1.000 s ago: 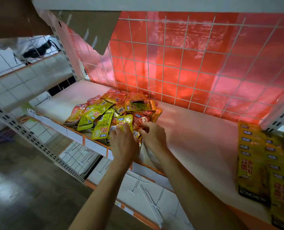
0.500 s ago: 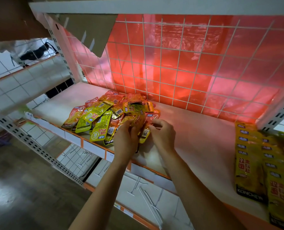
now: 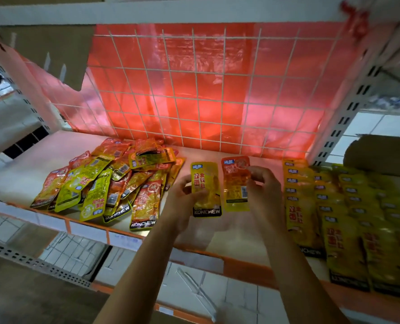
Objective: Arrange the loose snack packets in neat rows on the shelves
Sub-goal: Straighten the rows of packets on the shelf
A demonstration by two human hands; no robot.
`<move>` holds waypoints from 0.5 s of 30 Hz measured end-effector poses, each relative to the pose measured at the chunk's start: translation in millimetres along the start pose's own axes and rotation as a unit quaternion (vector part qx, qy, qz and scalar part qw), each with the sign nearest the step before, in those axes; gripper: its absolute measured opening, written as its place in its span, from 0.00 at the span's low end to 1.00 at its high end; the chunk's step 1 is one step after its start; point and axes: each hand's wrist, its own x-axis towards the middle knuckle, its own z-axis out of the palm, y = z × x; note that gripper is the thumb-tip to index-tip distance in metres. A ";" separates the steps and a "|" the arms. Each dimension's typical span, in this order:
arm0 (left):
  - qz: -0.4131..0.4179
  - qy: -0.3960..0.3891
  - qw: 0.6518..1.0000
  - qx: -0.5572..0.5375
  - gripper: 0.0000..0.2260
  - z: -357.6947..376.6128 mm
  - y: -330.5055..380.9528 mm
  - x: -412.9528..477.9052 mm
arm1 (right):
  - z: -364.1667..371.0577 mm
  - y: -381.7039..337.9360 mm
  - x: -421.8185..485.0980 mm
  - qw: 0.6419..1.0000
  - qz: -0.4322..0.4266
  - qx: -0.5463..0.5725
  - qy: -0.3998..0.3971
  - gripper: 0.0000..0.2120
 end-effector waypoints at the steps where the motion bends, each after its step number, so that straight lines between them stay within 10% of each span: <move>1: -0.014 -0.014 1.000 -0.007 0.13 9.0 -1.2 1.4 | -8.0 2.8 1.6 1.000 0.000 0.001 0.008 0.14; 15: -0.082 -0.200 0.971 0.101 0.04 102.2 -21.8 -4.8 | -120.2 26.8 14.3 0.992 0.023 -0.047 0.119 0.14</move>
